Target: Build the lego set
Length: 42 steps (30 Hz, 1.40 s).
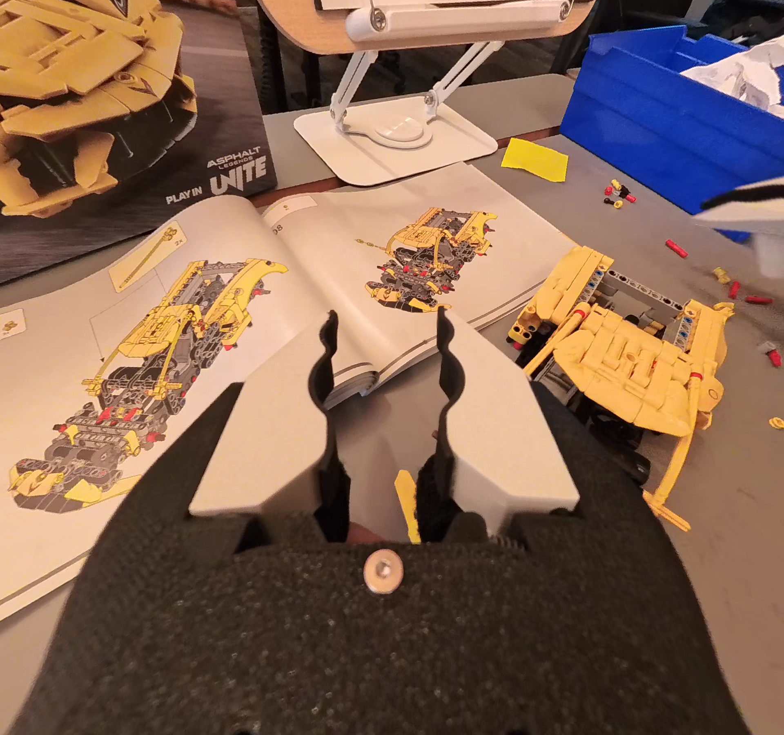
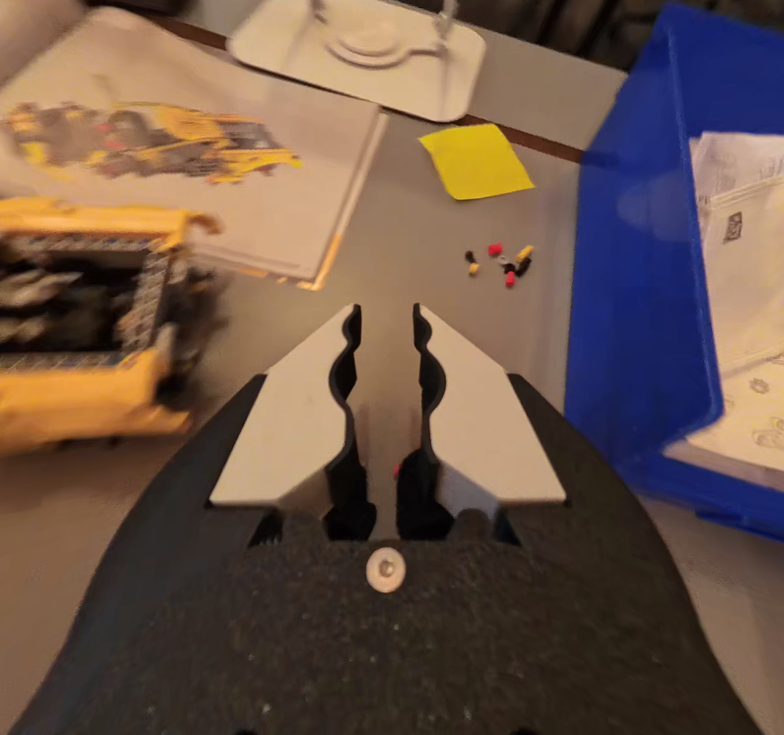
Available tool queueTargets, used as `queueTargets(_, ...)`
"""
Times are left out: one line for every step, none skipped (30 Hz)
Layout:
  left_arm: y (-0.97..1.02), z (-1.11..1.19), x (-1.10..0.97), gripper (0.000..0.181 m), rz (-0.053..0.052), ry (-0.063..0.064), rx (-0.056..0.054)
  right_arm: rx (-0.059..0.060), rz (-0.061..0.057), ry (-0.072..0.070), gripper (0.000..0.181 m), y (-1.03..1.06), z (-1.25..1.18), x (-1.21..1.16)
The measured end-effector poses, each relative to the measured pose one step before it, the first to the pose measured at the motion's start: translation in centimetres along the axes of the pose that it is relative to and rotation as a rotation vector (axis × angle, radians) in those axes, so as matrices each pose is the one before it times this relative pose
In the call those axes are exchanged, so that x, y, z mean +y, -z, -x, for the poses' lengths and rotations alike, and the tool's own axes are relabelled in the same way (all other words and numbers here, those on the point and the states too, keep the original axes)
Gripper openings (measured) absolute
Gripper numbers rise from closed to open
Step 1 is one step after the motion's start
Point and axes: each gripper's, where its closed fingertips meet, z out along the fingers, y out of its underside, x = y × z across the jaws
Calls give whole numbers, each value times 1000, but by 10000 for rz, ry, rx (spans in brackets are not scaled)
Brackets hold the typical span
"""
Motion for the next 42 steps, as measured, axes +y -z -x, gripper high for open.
queueTargets(6, 48, 14, 47, 4, 1, -14, 325, 409, -235, 24, -1566, -969, 58)
queueTargets(14, 80, -13, 47, -9, 21, -9, 304, 446, -142, 27, -1352, -897, -43)
queueTargets(28, 67, -40, 47, -17, 43, 1, 183, 226, -234, 28, -1115, -699, -269)
queueTargets(37, 76, -53, 47, -20, 52, 9, 75, 203, -292, 24, -1021, -498, -200)
queueTargets(61, 82, -73, 47, -26, 50, 6, 118, 403, -252, 24, -965, -479, 73)
queueTargets(58, 92, -95, 47, -35, 46, 0, 106, 356, -168, 24, -853, -406, 99)
queueTargets(71, 76, -100, 47, -35, 42, 1, 149, 295, -131, 24, -678, -412, 113)
queueTargets(63, 75, -85, 47, -29, 38, 0, 51, 146, -122, 24, -496, -216, -18)
queueTargets(63, 97, -76, 47, -29, 34, -3, 78, -1, -134, 23, -308, -262, -155)
queueTargets(63, 109, -77, 47, -29, 33, -11, 53, 6, -108, 22, -214, -236, -81)
queueTargets(72, 133, -75, 47, -26, 42, -13, 12, 22, -99, 21, -150, -177, -34)
queueTargets(52, 117, -55, 47, -19, 58, 0, 9, -6, -82, 21, -87, -183, -30)
queueTargets(49, 82, -48, 47, -11, 71, 14, -34, -6, -61, 19, -47, -111, -21)
queueTargets(30, 58, -50, 47, -17, 70, 19, 30, -8, -54, 19, -38, -198, -30)
queueTargets(12, 18, -40, 47, -18, 52, 19, -4, -14, -43, 19, -50, -137, -19)
queueTargets(-28, 12, 23, 47, 8, 25, 11, -25, -11, -57, 19, -70, -57, 15)
queueTargets(-45, -5, 80, 47, 39, 0, 8, 14, 40, -12, 19, -75, -68, 112)
queueTargets(-45, -41, 98, 47, 48, -17, 7, -20, 66, 30, 17, -94, 32, 174)
queueTargets(-31, -52, 61, 47, 27, -27, 3, 14, 65, 25, 17, -107, -3, 188)
queueTargets(-7, -66, 15, 47, 3, -34, 3, 38, 35, 49, 16, -75, -28, 113)
queueTargets(-3, -60, 5, 47, 3, -36, -1, -4, 11, 68, 12, -77, 58, 78)
queueTargets(1, -27, 12, 47, 10, -34, -10, 63, -11, 72, 10, -57, -47, -5)
queueTargets(-2, -3, 3, 47, 7, -30, -13, 146, 7, 109, 5, -9, -182, -5)
queueTargets(7, 1, 9, 47, 1, -21, -11, 84, -4, 98, 3, -16, -105, -2)
queueTargets(-5, 24, 23, 47, 4, -9, -11, 10, -25, 53, 3, -13, 0, -23)
queueTargets(-24, 35, 34, 47, 13, 3, -9, -18, -25, 22, 3, 4, 48, -2)
queueTargets(-25, 38, 54, 47, 23, 12, -9, -35, -35, 37, 3, 36, 83, 9)
queueTargets(-25, 29, 54, 47, 24, 16, -4, -2, -22, 63, 2, 78, 44, 13)
queueTargets(-19, 22, 36, 47, 15, 13, 5, 14, -23, 93, 2, 172, 27, -25)
queueTargets(-28, -5, 45, 47, 12, 3, 4, -43, -44, 102, 3, 314, 148, -86)
queueTargets(-31, 10, 52, 47, 19, -8, -5, -47, -75, 104, 2, 479, 186, -159)
queueTargets(-24, 22, 49, 47, 24, -14, -11, -78, -120, 120, 2, 671, 291, -236)
queueTargets(-22, 12, 47, 47, 20, -15, -10, -182, -144, 182, 2, 859, 548, -269)
queueTargets(-16, 11, 28, 47, 11, -11, -8, -180, -153, 287, 2, 1005, 694, -261)
queueTargets(-15, 21, 22, 47, 7, -7, -7, -340, -223, 482, 2, 1129, 1126, -316)
queueTargets(-36, 33, 56, 47, 19, -2, -7, -199, -153, 538, 2, 1167, 1074, -159)
queueTargets(-41, 43, 76, 47, 31, 4, -5, -128, -67, 484, 3, 1139, 988, -31)
queueTargets(-54, 38, 68, 47, 29, 8, -2, -632, -186, 583, 2, 1183, 1784, -121)
queueTargets(-49, 24, 67, 47, 24, 6, -2, -629, -202, 503, 2, 1111, 1914, -41)
queueTargets(-46, 6, 74, 47, 27, -1, -2, -87, -79, 347, 2, 978, 1095, 202)
queueTargets(-54, -3, 71, 47, 26, -6, 4, 17, -15, 430, 2, 877, 867, 371)
queueTargets(-43, -42, 72, 47, 28, -11, 11, -239, -16, 519, 2, 769, 1245, 480)
